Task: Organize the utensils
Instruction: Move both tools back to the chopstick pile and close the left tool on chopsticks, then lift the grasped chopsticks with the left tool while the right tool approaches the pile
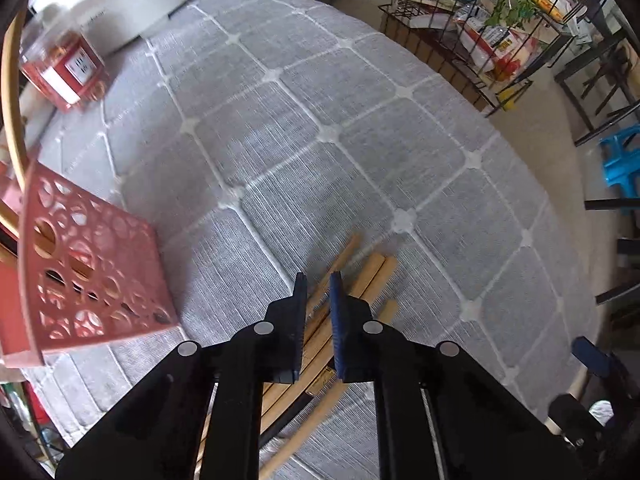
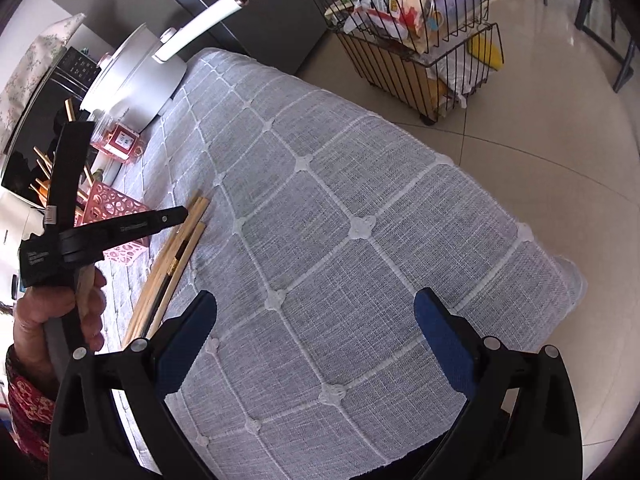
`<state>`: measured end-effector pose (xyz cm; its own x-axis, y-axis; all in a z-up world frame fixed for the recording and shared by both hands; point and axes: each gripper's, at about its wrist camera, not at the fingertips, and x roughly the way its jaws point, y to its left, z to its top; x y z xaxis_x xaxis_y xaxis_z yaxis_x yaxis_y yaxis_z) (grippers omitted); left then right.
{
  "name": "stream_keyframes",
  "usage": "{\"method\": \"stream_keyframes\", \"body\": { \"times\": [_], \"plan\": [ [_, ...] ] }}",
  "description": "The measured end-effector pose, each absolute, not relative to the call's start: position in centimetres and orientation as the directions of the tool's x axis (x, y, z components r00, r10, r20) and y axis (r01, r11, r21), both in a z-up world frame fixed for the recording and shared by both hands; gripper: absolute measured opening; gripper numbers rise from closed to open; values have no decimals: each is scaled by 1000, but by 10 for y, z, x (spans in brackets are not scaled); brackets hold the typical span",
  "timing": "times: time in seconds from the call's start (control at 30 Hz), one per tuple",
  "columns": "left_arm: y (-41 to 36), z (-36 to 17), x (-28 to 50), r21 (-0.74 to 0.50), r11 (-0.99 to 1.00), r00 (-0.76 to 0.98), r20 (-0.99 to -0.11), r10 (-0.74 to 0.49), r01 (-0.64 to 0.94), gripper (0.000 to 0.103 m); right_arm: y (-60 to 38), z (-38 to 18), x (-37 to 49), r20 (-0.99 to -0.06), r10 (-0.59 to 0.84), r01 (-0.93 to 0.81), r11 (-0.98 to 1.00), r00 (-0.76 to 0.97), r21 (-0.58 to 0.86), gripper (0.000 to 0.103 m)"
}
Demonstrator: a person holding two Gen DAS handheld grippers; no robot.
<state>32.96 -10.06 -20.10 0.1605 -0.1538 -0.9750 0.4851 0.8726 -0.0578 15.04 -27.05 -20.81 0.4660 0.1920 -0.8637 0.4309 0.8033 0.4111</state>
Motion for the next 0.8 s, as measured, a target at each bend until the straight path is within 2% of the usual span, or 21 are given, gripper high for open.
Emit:
{"method": "stream_keyframes", "body": {
  "times": [0.2, 0.3, 0.33, 0.43, 0.53, 0.8],
  "plan": [
    [-84, -205, 333, -193, 886, 122, -956, -266, 422, 13, -268, -213, 154, -868, 217, 441, 790, 446, 425, 96],
    [-93, -202, 326, -130, 874, 151, -963, -225, 469, 13, -268, -213, 150, -870, 221, 450, 784, 441, 427, 96],
    [-99, -203, 323, -110, 866, 141, -969, -203, 488, 17, -268, -212, 149, -871, 213, 452, 786, 443, 422, 96],
    [-111, -202, 310, -23, 852, 182, -973, -139, 524, 15, -266, -210, 146, -872, 207, 457, 785, 443, 418, 96],
    [-106, -194, 299, -61, 864, 193, -965, -180, 500, 10, -267, -208, 144, -870, 213, 464, 776, 444, 427, 96],
    [-51, -128, 249, -201, 882, 296, -890, -347, 427, 7, -261, -202, 166, -852, 245, 482, 737, 463, 474, 96]
  ]
}}
